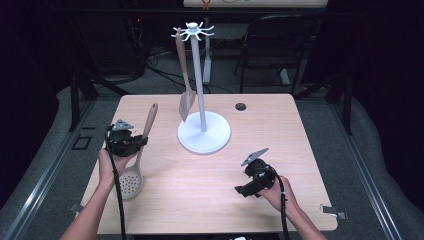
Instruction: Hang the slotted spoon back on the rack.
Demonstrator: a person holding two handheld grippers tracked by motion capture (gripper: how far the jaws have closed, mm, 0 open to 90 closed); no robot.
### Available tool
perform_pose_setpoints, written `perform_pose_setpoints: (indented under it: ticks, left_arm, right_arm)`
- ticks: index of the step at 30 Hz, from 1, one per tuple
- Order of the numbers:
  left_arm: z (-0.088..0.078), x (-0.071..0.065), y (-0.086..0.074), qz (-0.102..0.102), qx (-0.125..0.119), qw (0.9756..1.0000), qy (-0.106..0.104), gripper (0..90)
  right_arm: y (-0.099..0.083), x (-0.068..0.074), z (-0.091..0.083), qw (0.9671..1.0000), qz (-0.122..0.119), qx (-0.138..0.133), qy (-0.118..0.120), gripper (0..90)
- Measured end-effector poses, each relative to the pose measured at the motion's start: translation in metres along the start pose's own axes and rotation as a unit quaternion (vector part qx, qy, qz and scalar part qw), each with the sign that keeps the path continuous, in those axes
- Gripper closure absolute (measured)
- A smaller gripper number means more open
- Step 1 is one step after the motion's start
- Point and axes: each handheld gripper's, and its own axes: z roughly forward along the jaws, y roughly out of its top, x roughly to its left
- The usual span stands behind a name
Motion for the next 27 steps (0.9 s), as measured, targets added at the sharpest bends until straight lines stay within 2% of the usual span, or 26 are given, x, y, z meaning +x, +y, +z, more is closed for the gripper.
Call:
perform_pose_setpoints:
  ticks: [6,13,14,16,24,26,27]
  left_arm:
    - [-0.004,-0.004,0.002,0.007,-0.009,0.9999,0.002,75.4]
    - [-0.013,-0.014,0.01,0.018,-0.037,0.9992,0.004,75.4]
    - [-0.016,-0.018,0.014,0.023,-0.047,0.9986,0.005,75.4]
    - [-0.018,-0.02,0.015,0.025,-0.051,0.9984,0.004,75.5]
    - [-0.027,-0.031,0.024,0.032,-0.088,0.9956,0.001,75.5]
    - [-0.031,-0.034,0.027,0.036,-0.1,0.9943,0.004,75.5]
    - [-0.035,-0.038,0.03,0.04,-0.117,0.9923,0.006,75.5]
  right_arm:
    - [0.001,0.0,0.001,1.0,-0.002,0.0,-0.001,20.1]
    - [0.001,0.001,0.001,1.0,0.001,-0.003,0.0,20.1]
    - [0.001,0.001,0.0,1.0,0.001,-0.002,0.0,20.1]
    - [0.001,0.001,0.0,1.0,0.0,-0.002,0.0,20.1]
    - [0.0,0.002,-0.001,1.0,-0.003,-0.003,-0.004,20.2]
    - [0.001,0.003,-0.001,1.0,-0.004,-0.001,-0.003,20.2]
    - [0.001,0.003,0.0,1.0,-0.004,-0.001,-0.002,20.1]
